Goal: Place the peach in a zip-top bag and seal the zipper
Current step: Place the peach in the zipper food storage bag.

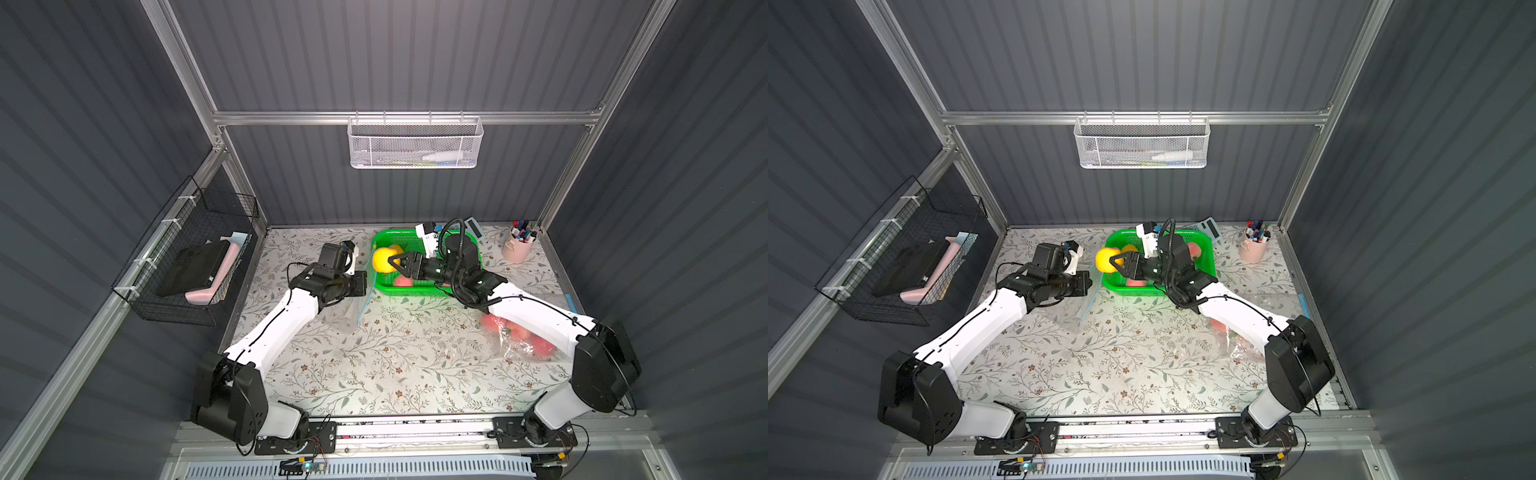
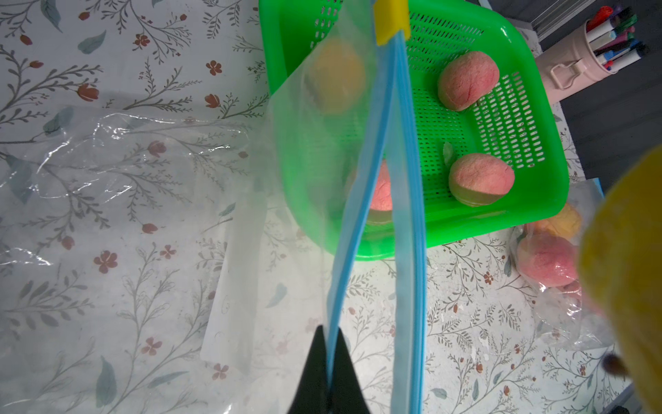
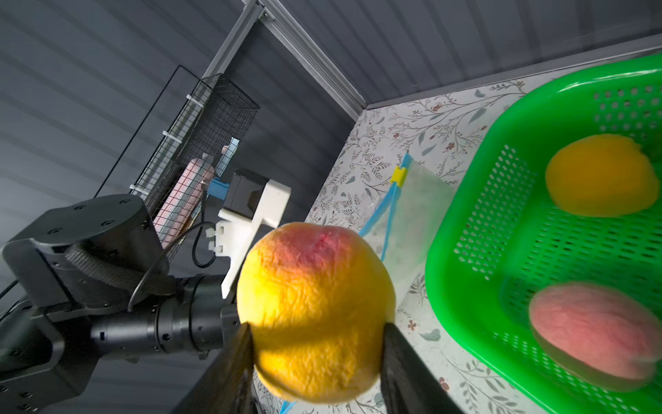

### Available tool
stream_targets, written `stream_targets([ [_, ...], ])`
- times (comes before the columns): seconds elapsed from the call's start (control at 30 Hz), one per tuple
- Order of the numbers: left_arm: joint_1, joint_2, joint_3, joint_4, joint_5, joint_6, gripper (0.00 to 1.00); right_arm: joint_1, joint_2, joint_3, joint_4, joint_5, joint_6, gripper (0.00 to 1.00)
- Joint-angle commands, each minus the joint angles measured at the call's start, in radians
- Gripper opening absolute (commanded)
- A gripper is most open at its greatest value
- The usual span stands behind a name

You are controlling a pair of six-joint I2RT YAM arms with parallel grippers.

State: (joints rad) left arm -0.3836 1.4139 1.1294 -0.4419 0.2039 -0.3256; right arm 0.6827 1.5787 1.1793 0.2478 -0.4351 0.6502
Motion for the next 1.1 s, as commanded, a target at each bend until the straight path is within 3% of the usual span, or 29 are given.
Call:
stream_targets([
  [0.0,0.005,-0.007,0.032,0.011,0.019,-0.020,0.00,0.011,0.007,-0.007,0.090,-0.039,0.061,0.53],
  [0.47,0.005,-0.032,0.079,-0.005,-0.011,-0.050,0.00,0.044,0.094,0.089,-0.081,0.059,-0.001,0.54],
  [0.73,0.005,-0.082,0.121,-0.065,-0.075,-0.021,0.00,0.072,0.104,0.166,-0.265,0.161,-0.132,0.55],
  [1.07,0.005,-0.102,0.144,-0.086,-0.053,0.033,0.00,0.123,0.134,0.275,-0.401,0.164,-0.260,0.57],
])
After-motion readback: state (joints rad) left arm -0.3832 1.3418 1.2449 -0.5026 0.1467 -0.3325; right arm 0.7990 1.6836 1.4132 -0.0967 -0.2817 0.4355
